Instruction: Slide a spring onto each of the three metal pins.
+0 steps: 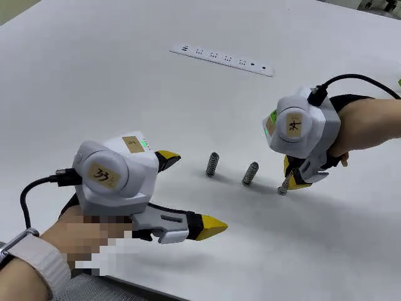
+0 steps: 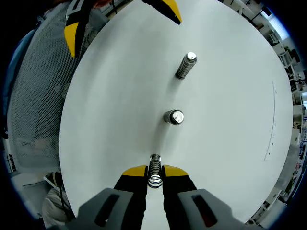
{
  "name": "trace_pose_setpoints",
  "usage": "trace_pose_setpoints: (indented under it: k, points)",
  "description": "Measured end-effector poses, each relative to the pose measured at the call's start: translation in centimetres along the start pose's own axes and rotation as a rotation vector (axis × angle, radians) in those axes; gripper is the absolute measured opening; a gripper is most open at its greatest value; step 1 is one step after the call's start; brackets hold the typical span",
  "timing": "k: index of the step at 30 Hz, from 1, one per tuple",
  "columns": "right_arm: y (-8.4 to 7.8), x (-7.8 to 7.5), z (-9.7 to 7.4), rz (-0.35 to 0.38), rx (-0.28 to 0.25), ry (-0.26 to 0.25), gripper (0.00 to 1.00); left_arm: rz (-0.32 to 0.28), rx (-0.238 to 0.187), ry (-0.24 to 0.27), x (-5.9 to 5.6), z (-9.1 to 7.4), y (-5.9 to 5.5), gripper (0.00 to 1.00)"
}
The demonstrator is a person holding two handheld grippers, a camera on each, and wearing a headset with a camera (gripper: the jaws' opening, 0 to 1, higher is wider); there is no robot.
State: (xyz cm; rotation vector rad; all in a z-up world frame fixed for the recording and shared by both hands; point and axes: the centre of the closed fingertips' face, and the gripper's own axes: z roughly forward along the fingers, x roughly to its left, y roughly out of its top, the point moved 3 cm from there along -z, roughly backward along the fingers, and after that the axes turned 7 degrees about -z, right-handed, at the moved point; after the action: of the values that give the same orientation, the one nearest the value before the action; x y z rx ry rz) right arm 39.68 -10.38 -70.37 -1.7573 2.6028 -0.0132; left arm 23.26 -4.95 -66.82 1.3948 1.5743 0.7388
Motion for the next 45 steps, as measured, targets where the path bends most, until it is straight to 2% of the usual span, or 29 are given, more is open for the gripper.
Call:
trace_pose_setpoints:
  k: [9, 20, 22, 26, 29, 35, 39, 44, 45]
  points:
    - [-0.1, 0.2, 1.2, 0.007, -0.002, 0.009, 0.13, -0.003, 0.003, -0.002, 0.0, 0.0, -0.1, 0.88]
    - [0.2, 0.3, 1.5, 0.017, -0.028, 0.014, 0.15, -0.015, -0.001, -0.003, 0.1, 0.1, -0.1, 0.88]
    - [0.3, 0.5, 1.6, 0.02, -0.042, 0.025, 0.23, -0.014, 0.002, -0.002, 0.1, 0.1, -0.2, 0.88]
    - [0.3, 0.5, 1.4, 0.029, -0.062, 0.015, 0.3, -0.015, 0.003, -0.004, 0.1, 0.1, -0.2, 0.87]
    - [0.3, 0.5, 1.1, 0.039, -0.081, 0.008, 0.43, -0.014, 0.006, -0.004, 0.1, 0.1, -0.3, 0.87]
    - [0.5, 0.4, 0.6, 0.073, -0.148, -0.043, 0.66, -0.034, -0.016, -0.005, 0.4, 0.2, -0.3, 0.88]
    - [0.7, 0.7, 0.1, 0.117, -0.206, -0.076, 0.84, -0.033, -0.011, -0.002, 0.4, 0.3, -0.4, 0.88]
    - [0.9, 1.1, -0.2, 0.176, -0.279, -0.125, 0.97, -0.028, 0.0, 0.0, 0.5, 0.2, -0.6, 0.88]
    - [0.9, 1.3, -0.2, 0.206, -0.296, -0.132, 0.98, -0.028, 0.002, 0.004, 0.5, 0.3, -0.6, 0.87]
